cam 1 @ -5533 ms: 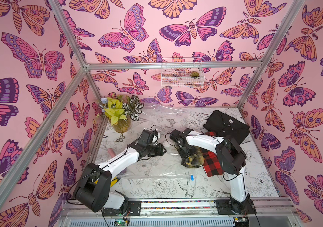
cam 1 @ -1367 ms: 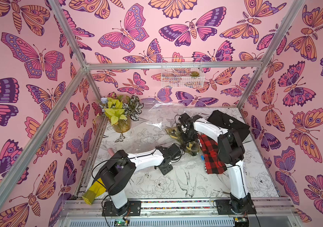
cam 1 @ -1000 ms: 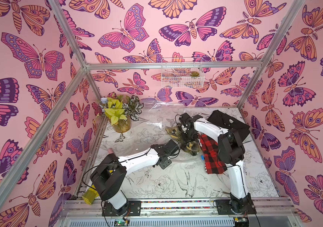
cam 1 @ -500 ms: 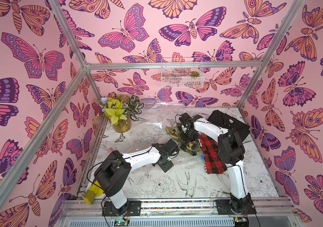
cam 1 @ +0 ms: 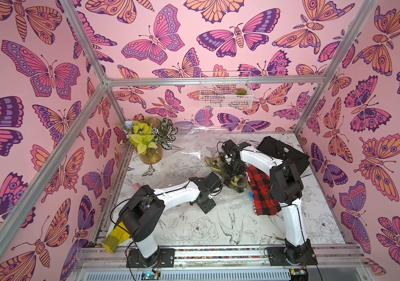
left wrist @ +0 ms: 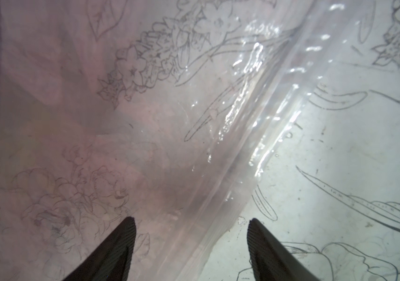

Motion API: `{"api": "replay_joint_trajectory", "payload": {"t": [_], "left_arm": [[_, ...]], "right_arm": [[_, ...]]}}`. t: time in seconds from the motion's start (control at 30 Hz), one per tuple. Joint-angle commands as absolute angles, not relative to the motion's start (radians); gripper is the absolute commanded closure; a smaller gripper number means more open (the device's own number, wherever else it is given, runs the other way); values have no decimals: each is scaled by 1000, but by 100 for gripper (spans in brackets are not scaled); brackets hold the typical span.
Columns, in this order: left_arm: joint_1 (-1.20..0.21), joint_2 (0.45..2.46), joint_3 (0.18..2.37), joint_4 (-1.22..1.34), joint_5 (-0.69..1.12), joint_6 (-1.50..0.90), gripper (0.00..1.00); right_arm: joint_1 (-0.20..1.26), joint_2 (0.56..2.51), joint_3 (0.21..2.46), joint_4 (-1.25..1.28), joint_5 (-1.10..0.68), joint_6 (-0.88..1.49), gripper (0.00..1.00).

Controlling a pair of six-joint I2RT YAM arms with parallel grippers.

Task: Place the folded shirt into the vacuum bag
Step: Open the vacuum bag at the center of the board.

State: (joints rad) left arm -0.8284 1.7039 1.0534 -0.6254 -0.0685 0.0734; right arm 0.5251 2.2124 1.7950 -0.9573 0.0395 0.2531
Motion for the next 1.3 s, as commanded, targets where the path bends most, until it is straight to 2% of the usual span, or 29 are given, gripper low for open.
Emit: {"api": "replay_joint_trajectory", "payload": {"t": [0.0, 0.33, 0.5, 0.7, 0.83, 1.17, 1.27], "left_arm": [[-839, 1718, 1040, -644, -54, 92, 24], [-820, 1720, 1069, -635, -151, 91, 40], [-816, 1664, 1061, -616, -153, 83, 44], [-805, 1675, 1057, -606, -164, 77, 53], [-805, 1698, 1051, -602, -170, 68, 63], [-804, 1695, 1048, -586, -166, 63, 77], [-804, 1687, 1047, -581, -155, 62, 87]], "right_arm": [[485, 2312, 1750, -994, 117, 247, 100], [484, 2310, 1749, -996, 122, 244, 100], [484, 2312, 1746, -991, 119, 246, 100], [485, 2311, 1746, -993, 118, 248, 100], [485, 2310, 1752, -999, 125, 246, 100], [485, 2268, 1771, -1018, 97, 250, 100], [482, 2186, 1788, -1028, 17, 267, 100]]}}
